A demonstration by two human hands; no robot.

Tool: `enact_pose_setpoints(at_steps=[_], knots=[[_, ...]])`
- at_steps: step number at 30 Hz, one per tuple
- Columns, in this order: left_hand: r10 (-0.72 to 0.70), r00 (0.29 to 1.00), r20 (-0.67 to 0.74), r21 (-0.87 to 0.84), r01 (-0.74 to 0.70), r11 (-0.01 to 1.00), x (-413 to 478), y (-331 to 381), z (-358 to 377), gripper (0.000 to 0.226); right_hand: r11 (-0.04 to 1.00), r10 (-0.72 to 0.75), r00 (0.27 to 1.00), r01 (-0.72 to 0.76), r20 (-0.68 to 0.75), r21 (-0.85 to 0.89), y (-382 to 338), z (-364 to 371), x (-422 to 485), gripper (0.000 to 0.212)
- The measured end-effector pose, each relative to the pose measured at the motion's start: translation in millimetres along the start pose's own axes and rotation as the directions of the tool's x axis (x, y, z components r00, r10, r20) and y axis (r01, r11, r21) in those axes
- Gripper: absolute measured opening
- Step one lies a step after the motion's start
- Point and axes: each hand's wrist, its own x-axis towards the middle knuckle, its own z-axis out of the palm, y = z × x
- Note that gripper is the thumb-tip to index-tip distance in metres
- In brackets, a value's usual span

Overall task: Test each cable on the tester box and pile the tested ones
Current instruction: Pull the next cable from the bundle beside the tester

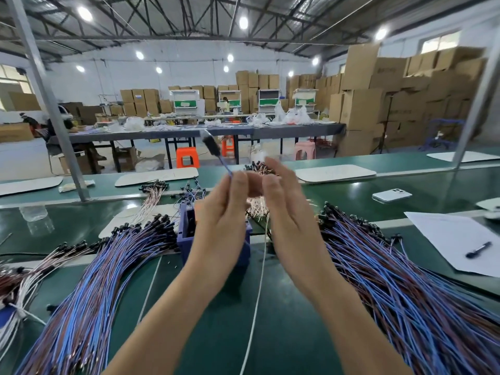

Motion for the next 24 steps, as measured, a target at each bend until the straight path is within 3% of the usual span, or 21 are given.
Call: enact_pose_setpoints(at_steps=[2,4,9,10,12,15,19,22,24], knots=[[-0.017,0.996,-0.087,-0.051,0.012,0.999,6.4,5.3,4.9,0.038,0.995,0.030,0.998,-0.024,0.056,-0.097,5.0,-2.1,-6.6,0.038],[0.019,0.992,-0.125,0.014,-0.017,1.000,10.1,5.8,11.9,0.038,0.992,0.051,0.997,-0.043,0.065,-0.117,9.1,-5.0,-11.8,0.034],[-0.001,1.000,0.031,0.157,-0.004,0.988,14.8,-3.6,28.2,0.038,0.982,0.184,0.977,-0.187,0.108,0.011,12.2,-29.3,-21.1,0.033],[-0.021,0.998,0.064,0.161,0.011,0.987,18.1,-8.1,28.3,0.038,0.975,0.223,0.969,-0.224,0.110,-0.008,13.4,-35.7,-22.2,0.031],[-0.092,0.989,0.115,0.130,0.077,0.988,23.0,-18.8,33.7,0.038,0.946,0.265,0.963,-0.249,0.051,-0.208,17.5,-57.6,-27.3,0.027],[-0.266,0.960,0.088,-0.022,0.269,0.963,30.2,-38.4,39.7,0.036,0.791,0.265,0.963,-0.245,-0.047,-0.561,21.2,-87.0,-33.2,0.024],[-0.437,0.872,0.221,-0.115,0.468,0.876,33.5,-58.9,79.0,0.031,0.548,0.252,0.952,-0.287,-0.172,-0.786,24.4,-123.2,-44.9,0.021],[-0.560,0.725,0.401,-0.023,0.619,0.785,38.1,-67.6,111.3,0.022,0.358,0.334,0.906,-0.378,-0.261,-0.854,36.2,-147.2,-53.6,0.023],[-0.631,0.597,0.496,0.131,0.667,0.734,35.9,-77.1,126.0,0.023,0.184,0.443,0.843,-0.419,-0.305,-0.889,46.6,-158.3,-62.8,0.037]])
